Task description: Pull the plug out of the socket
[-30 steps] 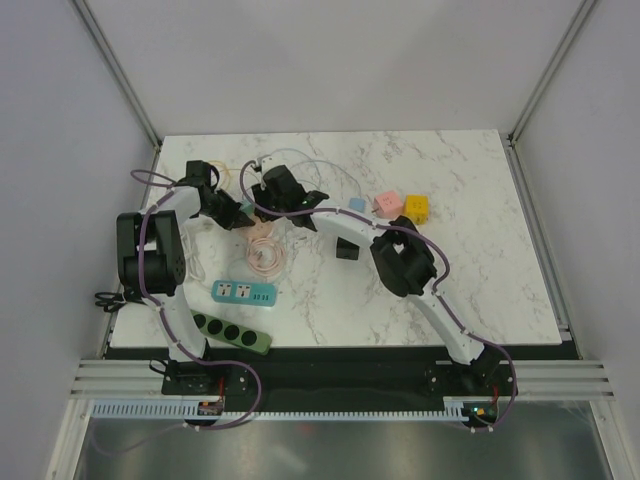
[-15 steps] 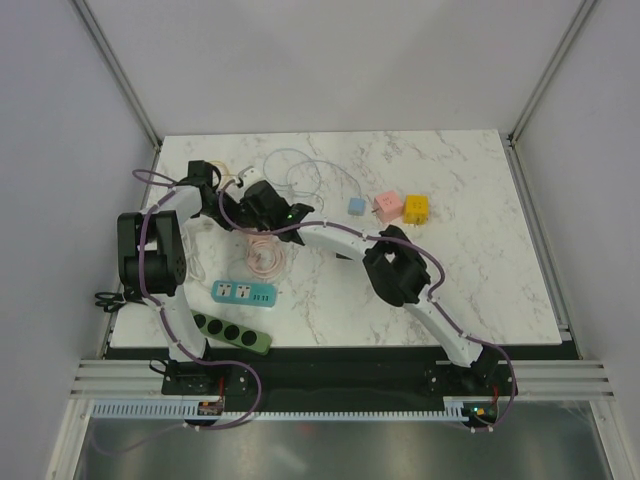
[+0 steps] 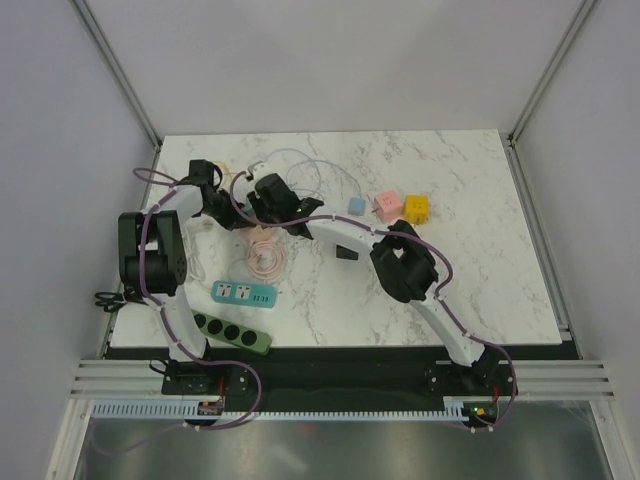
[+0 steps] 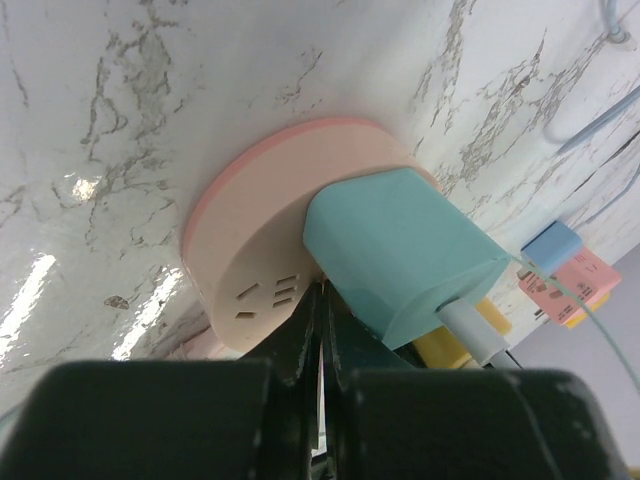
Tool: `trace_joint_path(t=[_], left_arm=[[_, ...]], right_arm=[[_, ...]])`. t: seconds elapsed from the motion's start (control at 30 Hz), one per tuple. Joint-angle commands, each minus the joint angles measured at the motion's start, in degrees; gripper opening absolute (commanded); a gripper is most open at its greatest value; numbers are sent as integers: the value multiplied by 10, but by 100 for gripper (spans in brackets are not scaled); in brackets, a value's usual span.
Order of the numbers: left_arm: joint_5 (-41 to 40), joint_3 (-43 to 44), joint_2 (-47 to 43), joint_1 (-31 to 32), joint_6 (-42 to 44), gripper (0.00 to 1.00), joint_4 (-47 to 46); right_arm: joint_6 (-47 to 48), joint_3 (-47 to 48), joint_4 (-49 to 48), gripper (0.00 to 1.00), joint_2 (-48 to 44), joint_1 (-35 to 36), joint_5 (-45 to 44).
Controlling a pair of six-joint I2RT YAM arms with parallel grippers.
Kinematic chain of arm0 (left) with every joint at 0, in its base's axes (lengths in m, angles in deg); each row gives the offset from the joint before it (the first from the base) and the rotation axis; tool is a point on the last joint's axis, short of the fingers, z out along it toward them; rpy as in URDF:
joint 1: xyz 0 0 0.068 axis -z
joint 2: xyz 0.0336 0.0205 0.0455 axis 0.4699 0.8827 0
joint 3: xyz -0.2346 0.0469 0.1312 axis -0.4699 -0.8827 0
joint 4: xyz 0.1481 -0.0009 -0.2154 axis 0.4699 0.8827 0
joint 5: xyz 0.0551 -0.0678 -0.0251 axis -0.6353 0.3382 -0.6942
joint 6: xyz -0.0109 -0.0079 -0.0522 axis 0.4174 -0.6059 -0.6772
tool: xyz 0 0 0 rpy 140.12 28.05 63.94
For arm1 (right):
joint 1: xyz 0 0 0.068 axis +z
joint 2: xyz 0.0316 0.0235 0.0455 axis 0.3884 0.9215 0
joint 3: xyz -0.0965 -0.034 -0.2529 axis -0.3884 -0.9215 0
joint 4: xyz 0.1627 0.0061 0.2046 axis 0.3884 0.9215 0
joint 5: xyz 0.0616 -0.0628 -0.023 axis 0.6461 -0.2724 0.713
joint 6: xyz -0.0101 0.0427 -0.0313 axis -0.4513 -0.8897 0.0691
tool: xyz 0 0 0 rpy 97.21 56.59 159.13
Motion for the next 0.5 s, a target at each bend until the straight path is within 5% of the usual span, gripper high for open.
trace_joint_path(t=[0.0,0.47], left_arm=[[-70,3,25,0,10,2,0],[-57,6,20,0,16,2,0]], right_arm=[[78,53,43,0,-42,46,-68],[10,-39,11,0,-109,24,12]])
